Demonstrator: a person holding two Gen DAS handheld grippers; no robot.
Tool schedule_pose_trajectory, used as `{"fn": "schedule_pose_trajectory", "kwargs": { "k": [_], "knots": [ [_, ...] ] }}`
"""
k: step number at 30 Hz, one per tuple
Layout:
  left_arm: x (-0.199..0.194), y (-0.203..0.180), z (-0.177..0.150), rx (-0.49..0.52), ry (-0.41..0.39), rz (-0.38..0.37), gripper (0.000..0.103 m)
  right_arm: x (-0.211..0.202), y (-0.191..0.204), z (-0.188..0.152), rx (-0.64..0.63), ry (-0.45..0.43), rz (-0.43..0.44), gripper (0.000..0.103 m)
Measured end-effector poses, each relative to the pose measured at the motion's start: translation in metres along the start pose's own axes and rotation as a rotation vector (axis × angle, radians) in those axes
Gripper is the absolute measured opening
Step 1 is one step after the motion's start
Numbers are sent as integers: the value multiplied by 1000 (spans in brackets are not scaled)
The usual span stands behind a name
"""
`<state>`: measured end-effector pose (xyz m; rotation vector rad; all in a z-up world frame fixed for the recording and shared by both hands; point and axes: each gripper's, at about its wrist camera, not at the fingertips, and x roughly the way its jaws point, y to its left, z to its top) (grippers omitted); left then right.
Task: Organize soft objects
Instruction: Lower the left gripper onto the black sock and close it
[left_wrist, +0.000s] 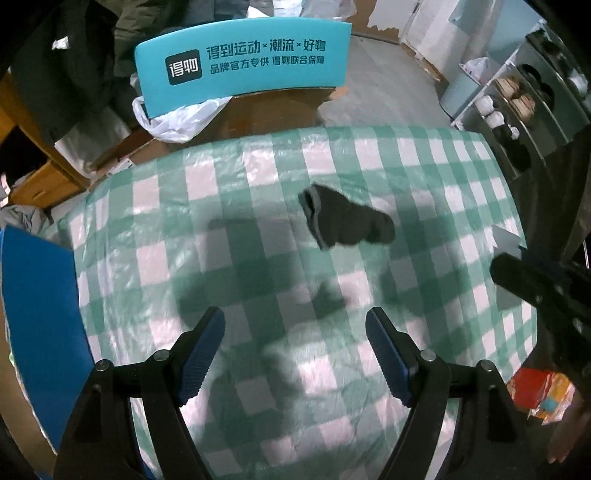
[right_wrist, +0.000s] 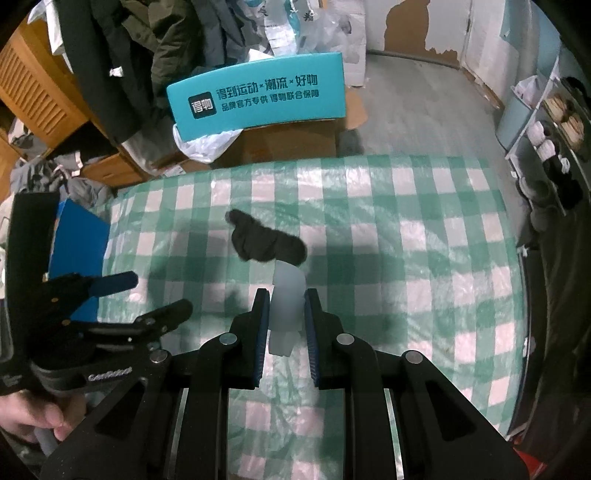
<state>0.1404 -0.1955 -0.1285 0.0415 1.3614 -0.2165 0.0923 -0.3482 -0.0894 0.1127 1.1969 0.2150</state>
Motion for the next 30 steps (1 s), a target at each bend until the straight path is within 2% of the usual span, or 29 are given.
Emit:
{"fn": "schedule_pose_trajectory", "kwargs": {
  "k": [11,16,21,26,30],
  "knots": [
    [36,1,46,-129,22,-46,80,26,-29,36,48,37,-10,18],
    [49,-3,56,-168,27,-79,80,38,-36,42,70,49,-10,17],
    [61,-4,62,-249,30,-129,80,40,-38,43,73,49,-8,18],
    [74,-9,64,-294,54,-131,80,41,-43,42,84,51,-20,18],
    [79,-16,66,-288,50,-115,80,43,-48,41,94,54,-20,18]
  ]
}}
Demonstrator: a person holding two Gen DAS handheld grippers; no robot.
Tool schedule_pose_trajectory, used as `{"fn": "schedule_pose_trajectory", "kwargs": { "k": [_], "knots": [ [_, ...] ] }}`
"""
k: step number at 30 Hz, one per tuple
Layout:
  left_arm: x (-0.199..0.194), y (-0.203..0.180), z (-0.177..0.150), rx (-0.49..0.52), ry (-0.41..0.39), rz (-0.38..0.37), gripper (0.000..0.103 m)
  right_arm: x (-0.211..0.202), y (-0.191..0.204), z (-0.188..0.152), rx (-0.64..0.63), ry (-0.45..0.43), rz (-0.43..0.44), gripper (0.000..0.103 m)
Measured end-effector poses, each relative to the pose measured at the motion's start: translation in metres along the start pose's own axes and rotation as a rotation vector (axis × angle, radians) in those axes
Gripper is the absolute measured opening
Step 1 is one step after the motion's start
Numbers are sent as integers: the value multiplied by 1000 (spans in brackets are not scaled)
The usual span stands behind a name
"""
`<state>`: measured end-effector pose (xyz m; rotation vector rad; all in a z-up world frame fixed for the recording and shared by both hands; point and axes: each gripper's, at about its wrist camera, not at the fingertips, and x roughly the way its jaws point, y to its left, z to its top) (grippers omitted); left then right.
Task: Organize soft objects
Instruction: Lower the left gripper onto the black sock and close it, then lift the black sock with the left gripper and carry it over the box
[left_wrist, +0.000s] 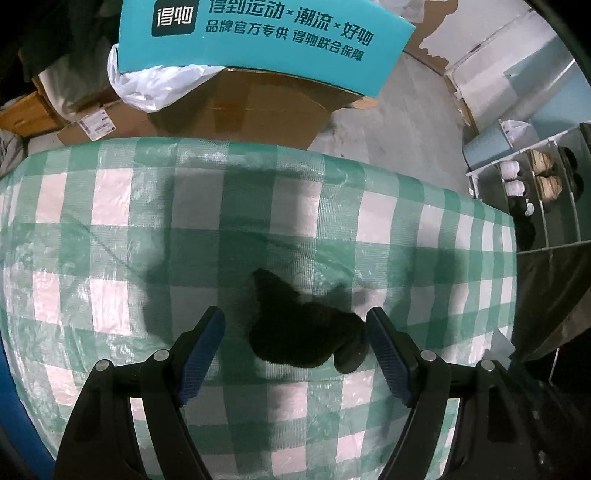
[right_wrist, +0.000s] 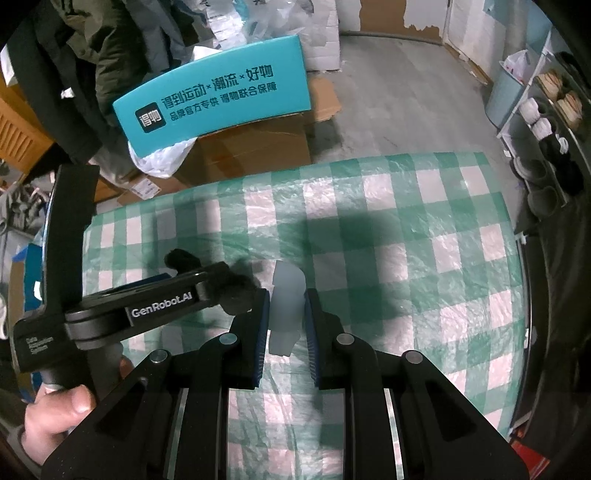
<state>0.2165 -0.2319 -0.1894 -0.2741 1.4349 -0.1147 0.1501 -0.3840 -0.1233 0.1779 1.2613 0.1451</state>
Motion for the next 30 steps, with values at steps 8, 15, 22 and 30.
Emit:
{"fn": "schedule_pose_trajectory", "kwargs": {
  "k": [8,15,22,30],
  "knots": [
    [12,-8,0,35,19,59,77,2,-4,-1,7,2,0,18],
    [12,-18,-8,132,-3,65,49,3,-6,-2,11,6,1,18],
    [3,-15,-15,176,-17,68,46,1,-2,-4,-2,-2,4,18],
    [-22,-9,-21,231,-65,94,45,-9,7,-8,-31,-18,0,18]
  ]
}}
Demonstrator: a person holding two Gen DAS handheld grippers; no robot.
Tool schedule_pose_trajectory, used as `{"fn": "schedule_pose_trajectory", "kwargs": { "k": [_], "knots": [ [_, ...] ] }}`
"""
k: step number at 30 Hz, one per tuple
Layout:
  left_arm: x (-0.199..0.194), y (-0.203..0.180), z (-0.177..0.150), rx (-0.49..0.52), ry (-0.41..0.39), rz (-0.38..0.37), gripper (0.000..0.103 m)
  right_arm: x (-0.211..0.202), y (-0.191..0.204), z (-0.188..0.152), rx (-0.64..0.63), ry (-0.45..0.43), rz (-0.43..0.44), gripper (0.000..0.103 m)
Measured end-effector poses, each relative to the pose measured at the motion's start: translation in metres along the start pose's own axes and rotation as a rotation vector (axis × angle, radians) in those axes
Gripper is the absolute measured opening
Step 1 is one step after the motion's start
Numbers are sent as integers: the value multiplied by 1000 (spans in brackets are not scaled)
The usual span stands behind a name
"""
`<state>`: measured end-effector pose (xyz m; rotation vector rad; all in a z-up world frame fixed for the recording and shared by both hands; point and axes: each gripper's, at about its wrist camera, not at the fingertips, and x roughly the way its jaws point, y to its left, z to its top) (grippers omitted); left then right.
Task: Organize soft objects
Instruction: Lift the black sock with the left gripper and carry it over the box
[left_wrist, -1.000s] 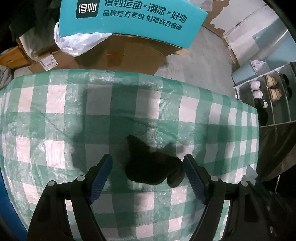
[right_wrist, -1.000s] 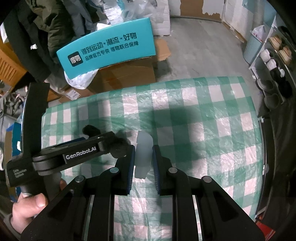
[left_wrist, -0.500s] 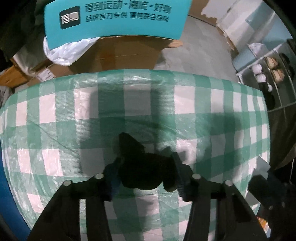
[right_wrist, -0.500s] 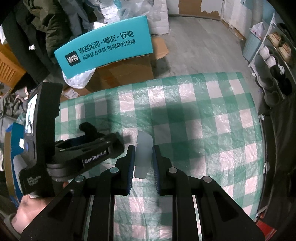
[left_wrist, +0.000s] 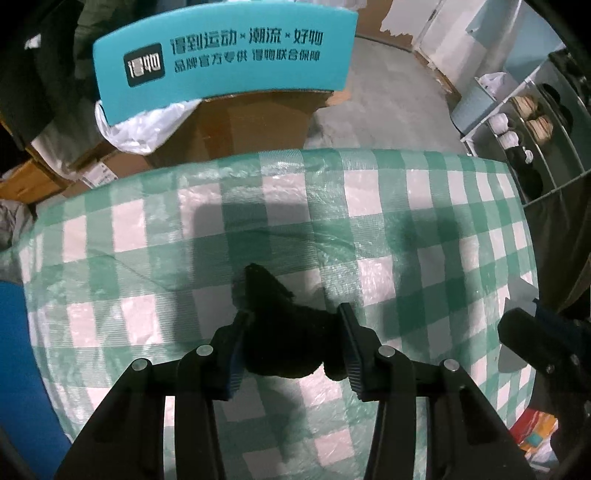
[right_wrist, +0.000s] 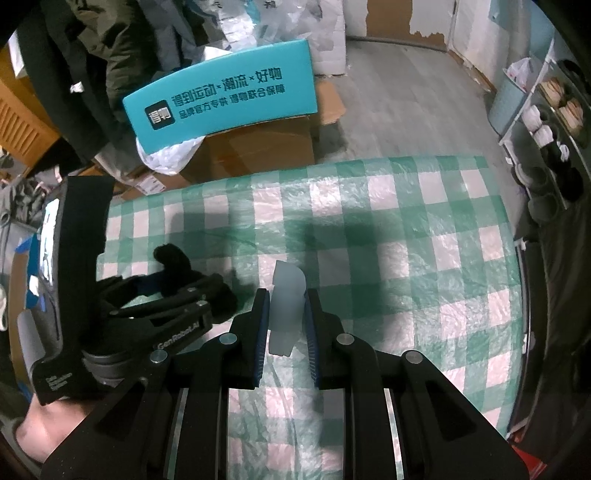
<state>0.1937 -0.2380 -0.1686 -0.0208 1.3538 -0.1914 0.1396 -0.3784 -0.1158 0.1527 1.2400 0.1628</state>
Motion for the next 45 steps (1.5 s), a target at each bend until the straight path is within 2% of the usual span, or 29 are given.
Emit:
{"fn": "schedule_pose_trajectory", "kwargs": {
  "k": [12,29,45],
  "knots": [
    [-46,11,-24,80,-56,43,46,-26,22,-13,-44,-34,24,18],
    [-129,35,-68,175,-159,96,46,-76,85,-31,-169,-123,83,18],
    [-181,86,-112,162,-227,137,46,-100,144,-45,-283,-160,135,18]
  ]
}}
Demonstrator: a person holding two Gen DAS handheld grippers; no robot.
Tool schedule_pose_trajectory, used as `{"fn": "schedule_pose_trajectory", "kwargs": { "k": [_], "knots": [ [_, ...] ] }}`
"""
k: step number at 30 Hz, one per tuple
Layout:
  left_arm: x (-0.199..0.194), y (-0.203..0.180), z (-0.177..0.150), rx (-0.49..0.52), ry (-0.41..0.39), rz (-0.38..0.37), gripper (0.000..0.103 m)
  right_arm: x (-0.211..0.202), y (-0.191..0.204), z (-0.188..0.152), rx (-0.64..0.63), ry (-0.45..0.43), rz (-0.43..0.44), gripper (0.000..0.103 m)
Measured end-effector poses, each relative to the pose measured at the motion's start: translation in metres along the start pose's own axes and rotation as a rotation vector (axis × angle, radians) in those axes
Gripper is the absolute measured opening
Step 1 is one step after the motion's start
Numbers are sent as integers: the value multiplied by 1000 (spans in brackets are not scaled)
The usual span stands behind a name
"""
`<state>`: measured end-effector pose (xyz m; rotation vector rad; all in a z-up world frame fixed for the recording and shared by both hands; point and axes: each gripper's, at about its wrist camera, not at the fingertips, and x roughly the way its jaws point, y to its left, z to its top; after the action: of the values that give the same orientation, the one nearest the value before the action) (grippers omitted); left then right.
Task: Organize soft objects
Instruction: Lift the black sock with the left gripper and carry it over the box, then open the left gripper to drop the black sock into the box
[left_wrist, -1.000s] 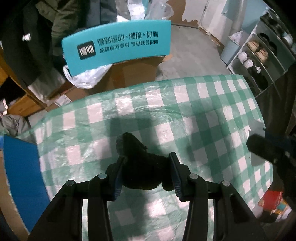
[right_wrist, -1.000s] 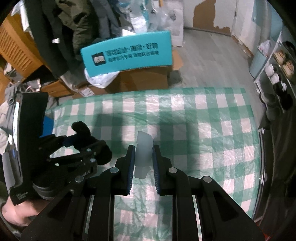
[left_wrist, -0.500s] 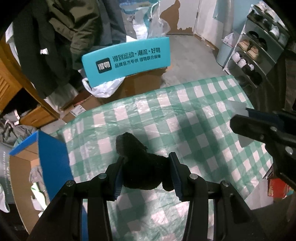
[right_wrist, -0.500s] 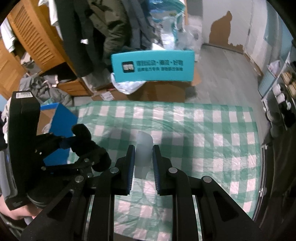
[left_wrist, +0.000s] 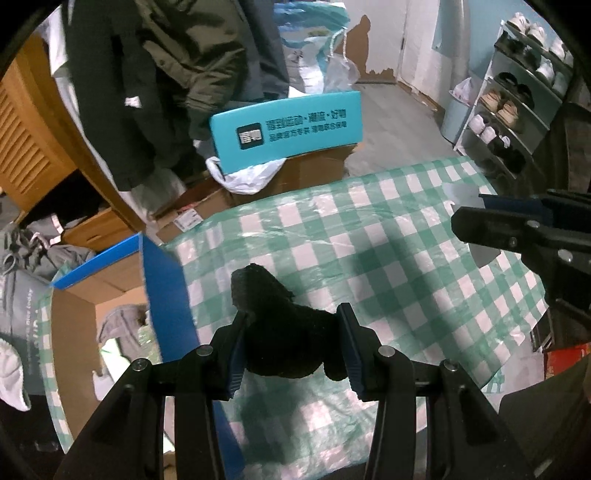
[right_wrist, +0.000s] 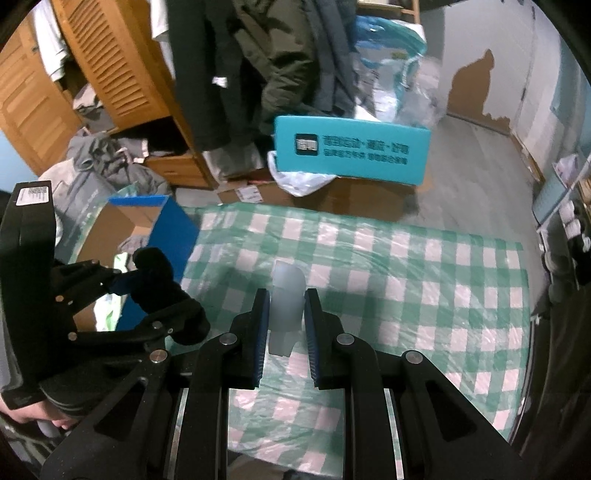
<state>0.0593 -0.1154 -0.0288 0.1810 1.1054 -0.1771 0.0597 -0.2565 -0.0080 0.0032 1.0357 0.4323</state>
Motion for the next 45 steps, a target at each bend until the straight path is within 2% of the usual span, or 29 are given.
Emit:
{"fn": "schedule_pose_trajectory", "kwargs": {
  "k": [6,22,32,45],
  "knots": [
    [-13,21,-11,-15,-25,19,46,1,25,1,-44,-1,20,18],
    [-27,80,-45,-75,-24,51,46,16,102,13,-145,14,91,17],
    [-36,128,-62,-156,-41,54,46,34,147,24,-193,32,130,18],
    [-33,185,-95,-257,-25,68,46,67,203,31,-242,89,157,17]
  ]
}}
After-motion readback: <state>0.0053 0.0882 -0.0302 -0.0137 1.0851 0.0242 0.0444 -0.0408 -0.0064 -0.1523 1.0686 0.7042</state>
